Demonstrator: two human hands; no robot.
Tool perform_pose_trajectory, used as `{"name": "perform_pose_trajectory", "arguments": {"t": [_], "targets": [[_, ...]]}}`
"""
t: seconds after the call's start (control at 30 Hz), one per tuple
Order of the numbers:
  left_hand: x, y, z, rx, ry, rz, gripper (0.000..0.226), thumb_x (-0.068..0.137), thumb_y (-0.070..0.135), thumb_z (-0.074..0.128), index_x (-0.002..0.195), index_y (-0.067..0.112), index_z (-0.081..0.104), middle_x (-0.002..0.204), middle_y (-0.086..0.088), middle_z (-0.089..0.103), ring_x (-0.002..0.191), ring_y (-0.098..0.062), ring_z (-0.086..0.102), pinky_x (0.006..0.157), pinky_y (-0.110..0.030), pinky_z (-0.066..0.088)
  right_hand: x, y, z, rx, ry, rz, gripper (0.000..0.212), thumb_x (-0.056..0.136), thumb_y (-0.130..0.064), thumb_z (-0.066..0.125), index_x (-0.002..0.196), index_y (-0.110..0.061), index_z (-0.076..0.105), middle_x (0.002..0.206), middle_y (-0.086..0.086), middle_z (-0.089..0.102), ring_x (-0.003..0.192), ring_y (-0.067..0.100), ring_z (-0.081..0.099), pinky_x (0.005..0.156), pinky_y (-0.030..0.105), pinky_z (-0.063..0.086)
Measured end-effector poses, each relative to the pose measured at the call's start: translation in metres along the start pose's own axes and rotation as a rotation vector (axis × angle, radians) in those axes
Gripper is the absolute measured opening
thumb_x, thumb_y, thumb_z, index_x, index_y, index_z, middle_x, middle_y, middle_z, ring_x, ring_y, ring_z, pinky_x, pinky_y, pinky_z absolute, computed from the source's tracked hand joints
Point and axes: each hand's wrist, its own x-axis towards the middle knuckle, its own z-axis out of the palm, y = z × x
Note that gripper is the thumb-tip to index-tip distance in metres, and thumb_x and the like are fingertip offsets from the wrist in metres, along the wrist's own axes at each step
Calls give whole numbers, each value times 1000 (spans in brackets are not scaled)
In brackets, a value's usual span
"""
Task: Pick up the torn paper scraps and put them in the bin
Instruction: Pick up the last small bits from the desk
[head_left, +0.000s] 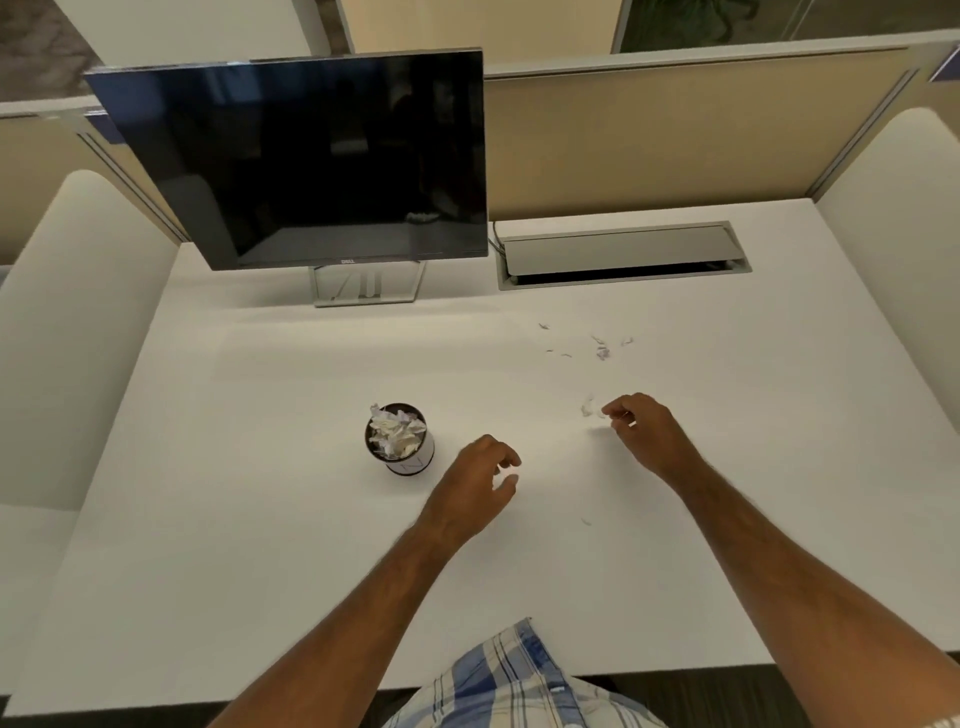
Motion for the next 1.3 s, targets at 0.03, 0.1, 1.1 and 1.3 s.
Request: {"name": "perform_pose_trajectory", "arguments": {"t": [0.03,0.1,1.1,1.3], "targets": [[1,2,11,10,-34,-14,18,93,23,67,111,25,65,106,12,56,92,-4,54,77,-18,45,1,6,-2,-1,9,26,29,89,5,57,106,-12,73,104,3,65,87,17,62,83,26,47],[3,9,33,17,-105,-35,22,94,28,67,116,27,63,112,11,56,96,-7,54,82,-20,45,4,20,-4,0,24,50,31,87,7,58,110,-9,71,107,8,64,88,20,62,82,24,44],[85,19,87,134,47,-245,15,94,9,53,94,15,67,96,-3,65,89,-20,60,79,-37,50,68,34,4,-112,-212,-176,14,86,-6,58,90,-12,69,95,2,67,95,22,68,82,40,53],[127,-2,64,-71,86,-371,23,79,11,82,95,15,67,98,2,58,90,-13,59,77,-12,44,94,51,-14,-19,-76,-48,16,84,2,66,85,-12,74,95,1,69,95,17,68,84,30,50]]}}
